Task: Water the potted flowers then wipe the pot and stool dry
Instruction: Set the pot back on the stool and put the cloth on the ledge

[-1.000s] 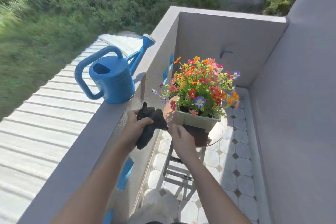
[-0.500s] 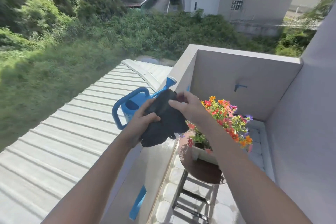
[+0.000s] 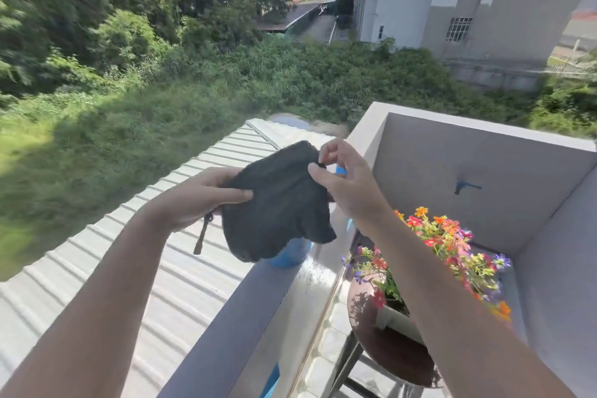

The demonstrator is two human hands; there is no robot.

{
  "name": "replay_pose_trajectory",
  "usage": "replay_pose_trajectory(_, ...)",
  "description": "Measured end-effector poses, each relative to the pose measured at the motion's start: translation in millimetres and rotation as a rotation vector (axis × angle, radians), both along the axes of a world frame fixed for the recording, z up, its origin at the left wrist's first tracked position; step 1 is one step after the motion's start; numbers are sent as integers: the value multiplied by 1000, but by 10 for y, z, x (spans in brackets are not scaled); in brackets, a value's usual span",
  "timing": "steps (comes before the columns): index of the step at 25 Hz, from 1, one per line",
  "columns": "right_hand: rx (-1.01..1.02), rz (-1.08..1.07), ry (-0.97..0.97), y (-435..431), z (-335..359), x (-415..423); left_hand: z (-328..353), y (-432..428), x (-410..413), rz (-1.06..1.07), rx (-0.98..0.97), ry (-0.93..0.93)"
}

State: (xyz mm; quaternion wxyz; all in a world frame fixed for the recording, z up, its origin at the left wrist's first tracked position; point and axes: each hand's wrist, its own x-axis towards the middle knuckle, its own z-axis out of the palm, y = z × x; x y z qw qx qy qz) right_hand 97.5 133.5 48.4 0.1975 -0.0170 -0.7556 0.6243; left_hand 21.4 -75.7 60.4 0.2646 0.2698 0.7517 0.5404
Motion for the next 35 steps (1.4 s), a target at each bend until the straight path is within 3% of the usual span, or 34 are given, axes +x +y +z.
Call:
replay_pose_trajectory(6,-375,-115,-150,-227,-835,-424,56,417,-1185,37,-543,233)
replay_pose_trajectory(10,-411,-329,-222,-211,-1117,-546,-347,1013,-1491,2,-665,313)
replay_pose_trajectory(15,-189,-410,-289,-146,-1287,-508,-771,1159,-1498,18,-642,314)
replay_pose_trajectory(19,-80,-373,-312,-202,-1234,-587,-940,1016,-1434,30,-480,154)
replay_pose_trajectory(22,182,-351,-319,-157,-1225,-598,-973,936,-1377,50,-393,304)
replay_pose_trajectory(25,615,-365,-285,-53,-1327,-562,-872,876,-1189,86,-468,401)
replay_pose_trajectory(27,818,-348,-280,35,-1407,-555,-789,869,-1014,-28,-627,448)
replay_pose_trajectory(29,891,-269,-341,55,-1394,-540,-776,887,-890,-74,-747,558)
replay_pose_trajectory(32,916,-180,-375,8,-1423,-524,-795,980,-768,26,-826,716)
replay_pose_trajectory(35,919,-154,-436,-58,-1427,-518,-845,1076,-602,167,-857,750)
